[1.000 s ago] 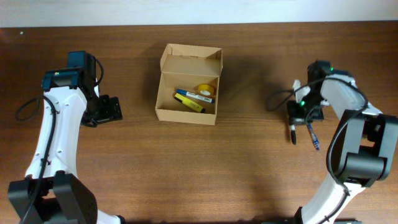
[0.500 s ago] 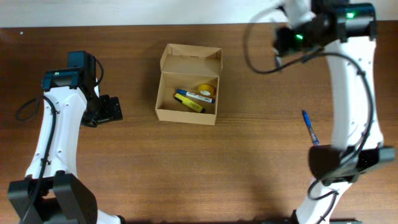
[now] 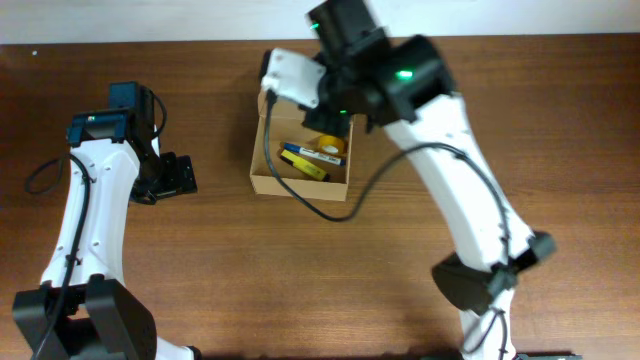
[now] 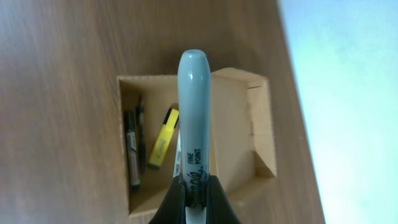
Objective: Pack container
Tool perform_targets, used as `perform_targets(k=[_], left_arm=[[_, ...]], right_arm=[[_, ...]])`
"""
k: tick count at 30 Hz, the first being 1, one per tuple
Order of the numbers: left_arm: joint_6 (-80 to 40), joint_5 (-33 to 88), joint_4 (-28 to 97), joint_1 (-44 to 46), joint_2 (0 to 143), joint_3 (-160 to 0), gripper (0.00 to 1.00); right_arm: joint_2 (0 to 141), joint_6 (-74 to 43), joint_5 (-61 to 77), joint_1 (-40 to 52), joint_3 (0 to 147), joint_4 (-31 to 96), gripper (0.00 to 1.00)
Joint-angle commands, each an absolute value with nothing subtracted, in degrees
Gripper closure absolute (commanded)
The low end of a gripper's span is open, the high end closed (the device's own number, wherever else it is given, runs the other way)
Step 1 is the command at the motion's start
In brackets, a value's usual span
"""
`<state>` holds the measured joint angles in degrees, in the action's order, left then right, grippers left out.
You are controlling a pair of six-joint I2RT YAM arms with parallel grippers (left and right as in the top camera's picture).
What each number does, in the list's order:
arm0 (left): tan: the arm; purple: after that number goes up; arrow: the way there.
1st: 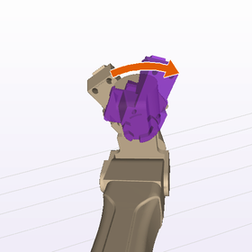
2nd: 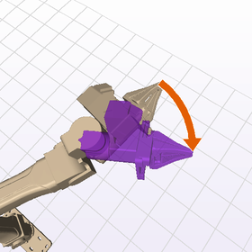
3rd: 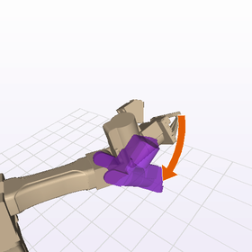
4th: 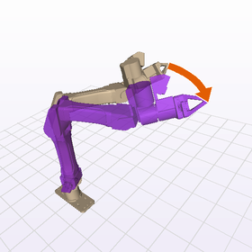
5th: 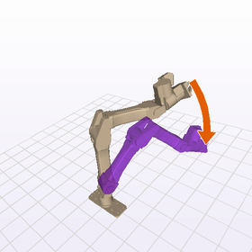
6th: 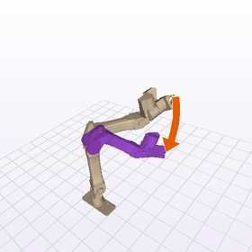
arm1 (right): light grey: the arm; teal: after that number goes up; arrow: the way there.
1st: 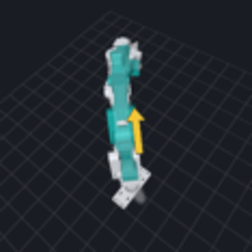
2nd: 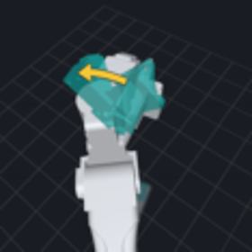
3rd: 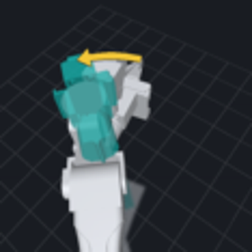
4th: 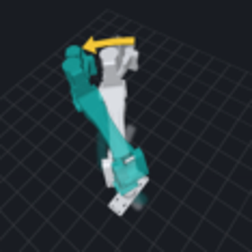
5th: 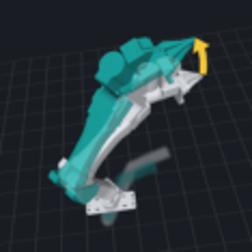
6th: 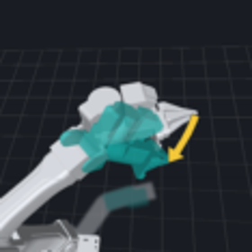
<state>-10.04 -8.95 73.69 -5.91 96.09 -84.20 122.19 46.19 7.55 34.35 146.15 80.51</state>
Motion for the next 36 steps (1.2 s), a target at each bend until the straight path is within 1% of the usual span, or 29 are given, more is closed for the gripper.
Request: perform_targets(k=[1,6,12,21,24,25,26,28,31,33,35,36], left_arm=[[-9.3,-8.8,73.7,-6.1,95.7,-83.9,0.00],[-9.3,-8.8,73.7,-6.1,95.7,-83.9,0.00],[-9.3,-8.8,73.7,-6.1,95.7,-83.9,0.00],[-9.3,-8.8,73.7,-6.1,95.7,-83.9,0.00],[-9.3,-8.8,73.7,-6.1,95.7,-83.9,0.00],[-9.3,-8.8,73.7,-6.1,95.7,-83.9,0.00],[-9.3,-8.8,73.7,-6.1,95.7,-83.9,0.00],[-9.3,-8.8,73.7,-6.1,95.7,-83.9,0.00],[-9.3,-8.8,73.7,-6.1,95.7,-83.9,0.00],[-9.3,-8.8,73.7,-6.1,95.7,-83.9,0.00],[-9.3,-8.8,73.7,-6.1,95.7,-83.9,0.00],[-9.3,-8.8,73.7,-6.1,95.7,-83.9,0.00]], right_arm=[[128.4,50.6,5.4,34.4,145.1,79.3,0.96],[135.4,50.6,5.3,34.4,145.1,76.0,0.96],[141.2,50.3,5.3,34.4,144.1,75.8,0.96],[142.9,47.8,5.7,34.4,134.5,72.8,0.96],[142.9,47.3,5.7,34.4,131.1,72.4,0.95],[142.9,47.3,5.7,34.5,130.5,72.3,0.88],[142.9,47.3,5.7,34.5,130.3,72.3,0.77],[142.8,45.5,5.7,34.5,130.4,71.6,0.66],[141.8,42.8,4.8,34.5,131.6,71.1,0.55],[140.6,40.9,2.9,34.5,132.8,71.1,0.53],[138.7,39.5,1.2,34.5,134.1,71.1,0.46],[137.5,39.1,0.7,34.5,134.5,71.1,0.45]])
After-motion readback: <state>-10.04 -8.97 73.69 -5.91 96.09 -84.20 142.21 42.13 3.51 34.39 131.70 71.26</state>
